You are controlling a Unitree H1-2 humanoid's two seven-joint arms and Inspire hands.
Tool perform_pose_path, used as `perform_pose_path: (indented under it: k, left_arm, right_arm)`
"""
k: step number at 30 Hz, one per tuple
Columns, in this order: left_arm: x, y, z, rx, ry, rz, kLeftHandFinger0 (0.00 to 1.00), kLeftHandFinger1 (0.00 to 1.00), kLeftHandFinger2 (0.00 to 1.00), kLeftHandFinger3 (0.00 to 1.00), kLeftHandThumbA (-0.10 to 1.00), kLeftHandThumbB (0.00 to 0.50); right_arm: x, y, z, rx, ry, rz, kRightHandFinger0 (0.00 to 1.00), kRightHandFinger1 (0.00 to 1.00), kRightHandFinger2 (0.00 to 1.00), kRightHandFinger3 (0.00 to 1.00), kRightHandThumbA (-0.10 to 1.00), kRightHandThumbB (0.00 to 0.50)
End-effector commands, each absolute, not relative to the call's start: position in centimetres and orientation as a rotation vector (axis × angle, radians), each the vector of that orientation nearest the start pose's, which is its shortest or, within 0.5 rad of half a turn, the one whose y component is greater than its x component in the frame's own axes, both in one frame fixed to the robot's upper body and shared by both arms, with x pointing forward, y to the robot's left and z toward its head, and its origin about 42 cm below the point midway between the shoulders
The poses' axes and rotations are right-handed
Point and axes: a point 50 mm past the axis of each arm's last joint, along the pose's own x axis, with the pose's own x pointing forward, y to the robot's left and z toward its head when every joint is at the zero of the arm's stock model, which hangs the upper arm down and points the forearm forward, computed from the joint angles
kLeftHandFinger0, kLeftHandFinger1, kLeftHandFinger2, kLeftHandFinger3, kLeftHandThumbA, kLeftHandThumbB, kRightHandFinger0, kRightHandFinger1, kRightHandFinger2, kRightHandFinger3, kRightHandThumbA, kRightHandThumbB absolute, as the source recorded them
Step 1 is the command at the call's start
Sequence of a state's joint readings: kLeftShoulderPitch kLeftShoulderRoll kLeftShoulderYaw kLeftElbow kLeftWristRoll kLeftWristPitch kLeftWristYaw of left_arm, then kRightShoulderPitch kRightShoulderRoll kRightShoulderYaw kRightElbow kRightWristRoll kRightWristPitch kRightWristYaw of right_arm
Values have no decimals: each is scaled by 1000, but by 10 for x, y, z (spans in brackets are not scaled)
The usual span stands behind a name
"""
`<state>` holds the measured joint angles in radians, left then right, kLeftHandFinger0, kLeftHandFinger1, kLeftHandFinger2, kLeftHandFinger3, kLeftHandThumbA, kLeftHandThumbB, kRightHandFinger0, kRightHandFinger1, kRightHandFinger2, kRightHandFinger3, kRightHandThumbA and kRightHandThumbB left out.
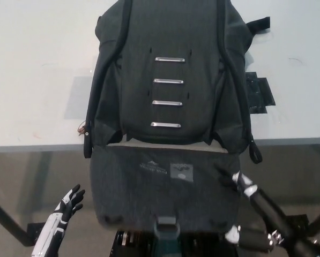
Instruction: A bag is kept in the middle of the table with its flap loosely closed and the robot uses its right hand to adjust it and opens it
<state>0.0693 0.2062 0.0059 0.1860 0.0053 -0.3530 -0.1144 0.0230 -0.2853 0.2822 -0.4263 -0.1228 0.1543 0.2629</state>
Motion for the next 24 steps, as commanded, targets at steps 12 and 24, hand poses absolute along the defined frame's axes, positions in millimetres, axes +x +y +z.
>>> perform_pose_path:
  k: [12, 24]
  left_arm:
    - [267, 290, 75, 224, -162, -124, 1000, 1000, 1000, 1000, 1000, 500]
    - [272, 289, 79, 222, -166, -120, 1000, 1000, 1000, 1000, 1000, 500]
  right_arm:
    - [234, -206, 129, -386, -104, 626, 993, 1000, 1000, 1000, 844, 281]
    - [236, -241, 101, -347, 14, 481, 953, 1000, 1000, 1000, 968, 244]
